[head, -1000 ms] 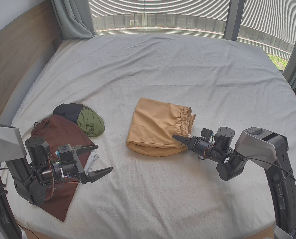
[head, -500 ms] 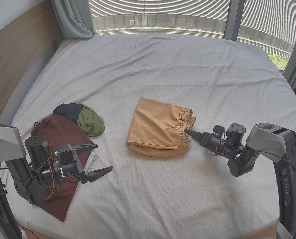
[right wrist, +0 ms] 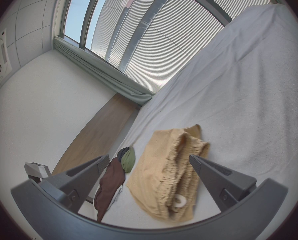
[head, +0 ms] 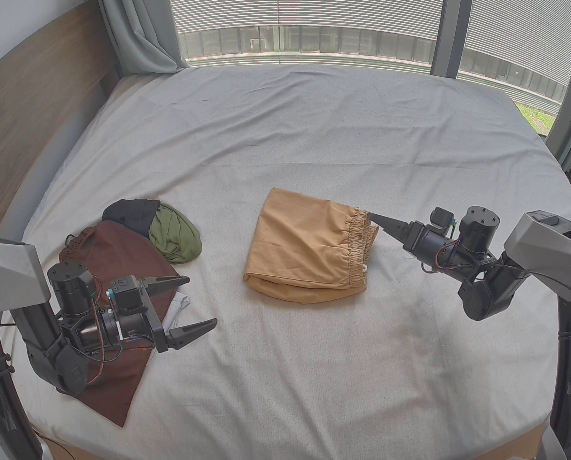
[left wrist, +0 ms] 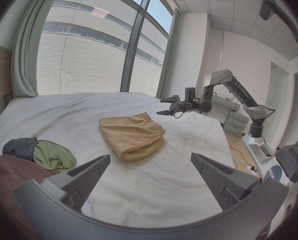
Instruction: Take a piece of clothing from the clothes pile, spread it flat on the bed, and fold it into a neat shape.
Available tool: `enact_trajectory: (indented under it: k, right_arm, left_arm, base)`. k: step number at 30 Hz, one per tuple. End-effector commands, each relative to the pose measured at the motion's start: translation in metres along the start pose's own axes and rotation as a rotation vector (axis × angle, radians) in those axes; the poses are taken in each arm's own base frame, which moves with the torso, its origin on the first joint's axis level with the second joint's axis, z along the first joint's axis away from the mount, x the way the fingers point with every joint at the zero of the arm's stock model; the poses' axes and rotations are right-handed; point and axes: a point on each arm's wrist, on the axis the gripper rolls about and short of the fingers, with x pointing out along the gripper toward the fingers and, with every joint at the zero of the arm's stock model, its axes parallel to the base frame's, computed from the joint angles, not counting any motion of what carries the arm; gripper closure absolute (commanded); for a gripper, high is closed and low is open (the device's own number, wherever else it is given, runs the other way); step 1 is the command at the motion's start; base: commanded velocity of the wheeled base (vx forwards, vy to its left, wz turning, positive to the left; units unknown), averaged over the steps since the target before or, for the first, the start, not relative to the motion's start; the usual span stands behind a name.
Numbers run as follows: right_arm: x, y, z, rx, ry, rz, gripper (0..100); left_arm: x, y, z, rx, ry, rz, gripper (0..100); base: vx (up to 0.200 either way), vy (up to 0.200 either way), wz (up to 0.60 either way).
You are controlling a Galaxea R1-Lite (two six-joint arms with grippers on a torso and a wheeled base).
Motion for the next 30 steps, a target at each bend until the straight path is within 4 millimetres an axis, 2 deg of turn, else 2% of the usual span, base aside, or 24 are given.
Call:
enact_trajectory:
  k: [1,5,16,23,30]
  right_arm:
    - [0.013,0.027,0.001,-0.017,0.012,0.062,0]
    - [0.025,0.031,-0.005,-0.017,0.026,0.086,0]
    - [0.058,0.002,-0.022,0.017,0.058,0.066,0]
    - [0.062,-0.015,-0.03,0.024,0.05,0.038,0]
    - [0.061,-0.021,-0.034,0.032,0.056,0.025,0]
  left_arm:
    - [0.0,0.001,0.0,0.002,-0.001,0.002,0]
    - [0.0,0.0,0.0,0.001,-0.001,0.0,0]
    - [0.001,0.001,0.0,0.002,-0.001,0.002,0]
    - [0.001,0.001,-0.001,0.001,-0.001,0.002,0]
    - [0.001,0.001,-0.001,0.001,0.0,0.0,0]
  base:
    - [0.0,0.0,0.0]
    - [0.0,0.0,0.0]
    - [0.0,0.0,0.0]
    - [0.0,0.0,0.0]
    - [0.0,0.0,0.0]
